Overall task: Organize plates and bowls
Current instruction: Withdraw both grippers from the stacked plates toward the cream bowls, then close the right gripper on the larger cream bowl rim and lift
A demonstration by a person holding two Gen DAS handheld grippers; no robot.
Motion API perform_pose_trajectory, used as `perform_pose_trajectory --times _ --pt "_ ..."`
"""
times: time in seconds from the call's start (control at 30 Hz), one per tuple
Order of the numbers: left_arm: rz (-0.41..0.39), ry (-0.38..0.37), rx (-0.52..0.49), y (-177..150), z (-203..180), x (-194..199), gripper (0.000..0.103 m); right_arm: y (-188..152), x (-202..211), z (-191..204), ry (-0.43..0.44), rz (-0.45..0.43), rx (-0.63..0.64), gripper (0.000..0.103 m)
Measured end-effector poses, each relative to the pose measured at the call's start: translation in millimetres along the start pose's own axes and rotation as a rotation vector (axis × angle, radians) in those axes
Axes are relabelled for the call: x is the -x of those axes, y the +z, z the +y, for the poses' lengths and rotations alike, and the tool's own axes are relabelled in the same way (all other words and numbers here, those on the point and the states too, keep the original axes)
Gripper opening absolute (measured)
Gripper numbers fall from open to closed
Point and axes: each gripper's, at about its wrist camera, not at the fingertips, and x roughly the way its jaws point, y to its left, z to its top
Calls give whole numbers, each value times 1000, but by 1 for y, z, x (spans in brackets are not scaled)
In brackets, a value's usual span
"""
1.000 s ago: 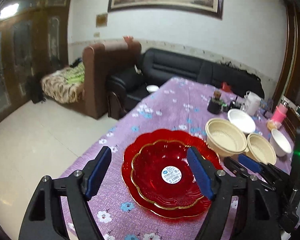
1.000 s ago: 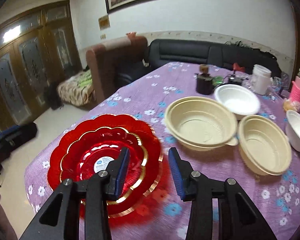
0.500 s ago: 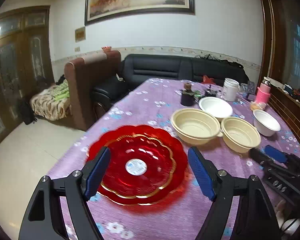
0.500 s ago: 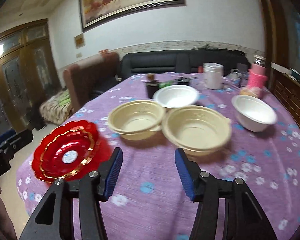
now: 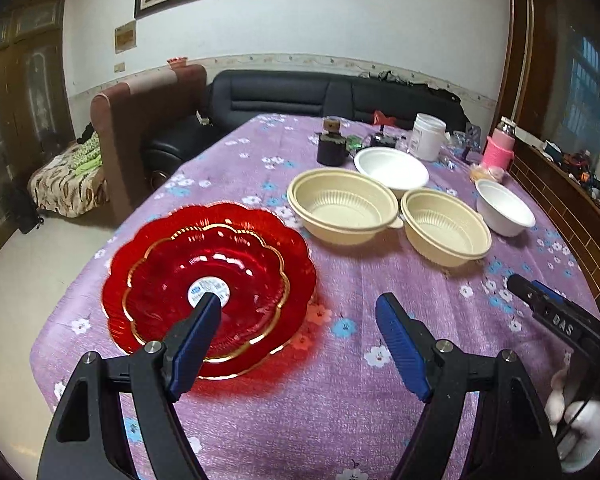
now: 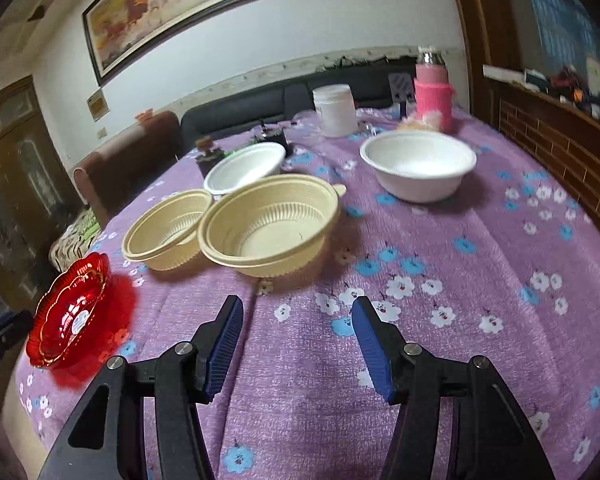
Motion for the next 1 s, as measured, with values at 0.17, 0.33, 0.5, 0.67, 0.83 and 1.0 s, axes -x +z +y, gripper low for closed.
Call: perform_pose_trajectory --times 0.17,0.33,0.5,0.67,0.83,1.0 --pt "25 2 -28 -3 -10 -8 79 11 -17 -13 11 23 -55 61" --pt "42 0 -71 -6 -27 -16 79 29 -37 -28 51 54 -140 61" --pt "71 -12 -100 -6 -43 -23 79 56 -73 -36 74 79 -208 61" --pt "89 -13 -116 -3 -52 -28 79 60 -101 -34 136 106 -209 61" --pt "125 -65 -90 9 -64 -42 79 53 -114 -39 205 162 -224 25" --pt "175 -130 -31 27 -71 -59 79 53 -98 -50 228 154 -243 13"
